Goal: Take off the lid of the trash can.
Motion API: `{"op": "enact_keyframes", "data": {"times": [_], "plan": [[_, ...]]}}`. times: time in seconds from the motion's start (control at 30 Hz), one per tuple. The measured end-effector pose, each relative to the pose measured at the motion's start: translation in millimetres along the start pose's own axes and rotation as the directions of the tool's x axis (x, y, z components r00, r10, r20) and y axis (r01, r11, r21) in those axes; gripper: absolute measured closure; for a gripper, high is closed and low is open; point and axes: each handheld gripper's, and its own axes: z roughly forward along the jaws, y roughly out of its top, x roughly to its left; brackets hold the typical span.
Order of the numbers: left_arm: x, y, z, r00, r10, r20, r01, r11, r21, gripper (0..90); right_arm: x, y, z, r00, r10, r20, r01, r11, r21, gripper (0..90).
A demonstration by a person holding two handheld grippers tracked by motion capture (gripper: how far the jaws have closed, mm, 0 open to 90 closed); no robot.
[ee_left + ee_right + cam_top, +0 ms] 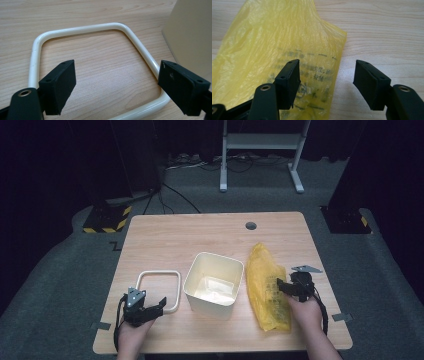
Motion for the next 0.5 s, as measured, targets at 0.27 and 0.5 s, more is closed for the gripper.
{"op": "enact_keyframes", "data": {"times": [0.27,0.5], "plan": [[-1.6,-0.2,0.9,0.9999,0.010,0.003,-0.010,0.9999,0.003,15.1,4.9,-2.1,9.6,0.9999,-0.011,0.006,0.010,0.9987,0.050,45.1],[-3.9,0.0,0.3,1.0000,0.010,0.002,-0.010,0.9999,-0.005,15.2,14.4,-6.1,8.4,0.9965,-0.075,0.036,0.074,0.9968,0.032,63.6]]}}
